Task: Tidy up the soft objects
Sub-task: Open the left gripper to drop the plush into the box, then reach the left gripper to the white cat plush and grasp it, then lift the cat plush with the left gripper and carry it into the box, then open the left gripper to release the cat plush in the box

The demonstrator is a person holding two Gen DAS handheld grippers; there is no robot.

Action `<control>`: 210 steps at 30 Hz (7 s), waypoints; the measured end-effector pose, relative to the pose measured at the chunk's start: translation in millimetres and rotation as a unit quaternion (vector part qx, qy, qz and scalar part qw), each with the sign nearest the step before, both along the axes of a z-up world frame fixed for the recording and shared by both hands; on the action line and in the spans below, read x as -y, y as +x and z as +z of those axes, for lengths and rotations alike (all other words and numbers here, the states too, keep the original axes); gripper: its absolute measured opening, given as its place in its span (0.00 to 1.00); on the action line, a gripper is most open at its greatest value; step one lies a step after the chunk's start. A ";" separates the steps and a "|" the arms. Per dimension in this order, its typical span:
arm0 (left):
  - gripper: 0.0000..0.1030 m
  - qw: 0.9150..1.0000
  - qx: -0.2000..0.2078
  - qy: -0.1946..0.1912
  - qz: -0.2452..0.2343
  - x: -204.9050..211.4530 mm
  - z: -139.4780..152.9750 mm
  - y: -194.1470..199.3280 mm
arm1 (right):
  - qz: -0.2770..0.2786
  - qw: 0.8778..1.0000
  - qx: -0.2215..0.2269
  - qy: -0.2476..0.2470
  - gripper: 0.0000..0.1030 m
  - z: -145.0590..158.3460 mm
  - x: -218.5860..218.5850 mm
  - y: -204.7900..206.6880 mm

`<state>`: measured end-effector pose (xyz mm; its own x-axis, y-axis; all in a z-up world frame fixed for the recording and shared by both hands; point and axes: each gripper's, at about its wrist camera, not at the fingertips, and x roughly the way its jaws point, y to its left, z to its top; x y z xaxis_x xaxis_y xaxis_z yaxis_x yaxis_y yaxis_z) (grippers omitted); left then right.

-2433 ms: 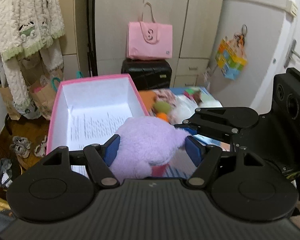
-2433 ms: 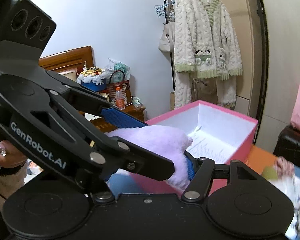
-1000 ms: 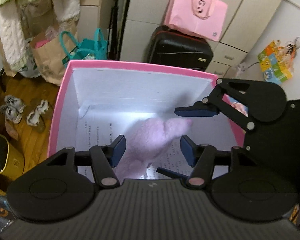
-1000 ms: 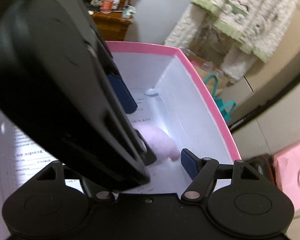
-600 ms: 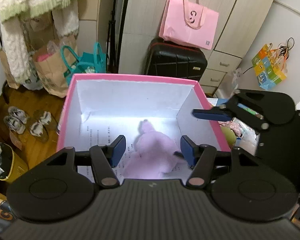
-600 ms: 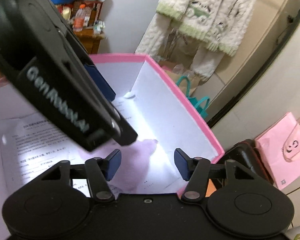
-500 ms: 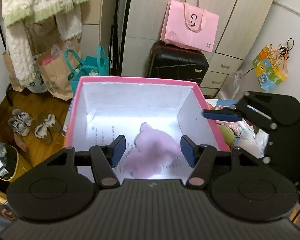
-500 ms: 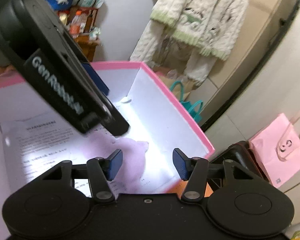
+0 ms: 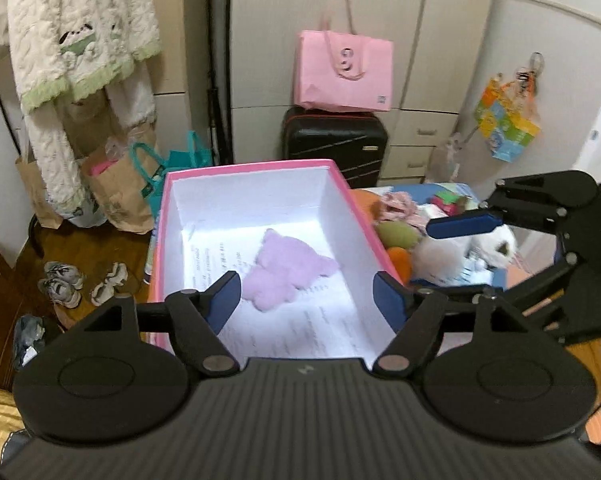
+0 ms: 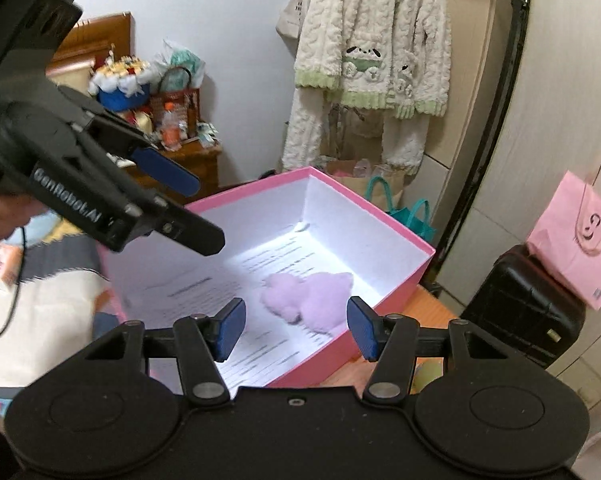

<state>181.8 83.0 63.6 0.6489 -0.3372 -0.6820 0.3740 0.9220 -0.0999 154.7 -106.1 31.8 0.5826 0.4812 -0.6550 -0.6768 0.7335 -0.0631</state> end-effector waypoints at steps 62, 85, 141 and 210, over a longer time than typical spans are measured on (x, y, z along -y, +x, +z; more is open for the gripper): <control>0.77 0.985 -0.007 -0.077 -0.152 264.3 -99.7 6.6 | -0.191 0.980 0.027 0.055 0.70 -131.9 214.9 -53.6; 0.74 0.993 -0.042 -0.049 -0.101 305.2 -141.1 48.0 | -0.172 0.978 0.005 0.118 0.73 -163.9 230.9 -5.7; 0.66 0.989 0.066 -0.119 -0.054 133.2 -58.5 -115.9 | -0.174 0.971 0.082 0.144 0.65 -66.8 89.6 -148.9; 0.78 0.998 0.050 -0.018 0.028 -5.1 -22.8 -85.0 | -0.034 0.999 0.022 -0.012 0.76 -31.1 -60.1 -69.0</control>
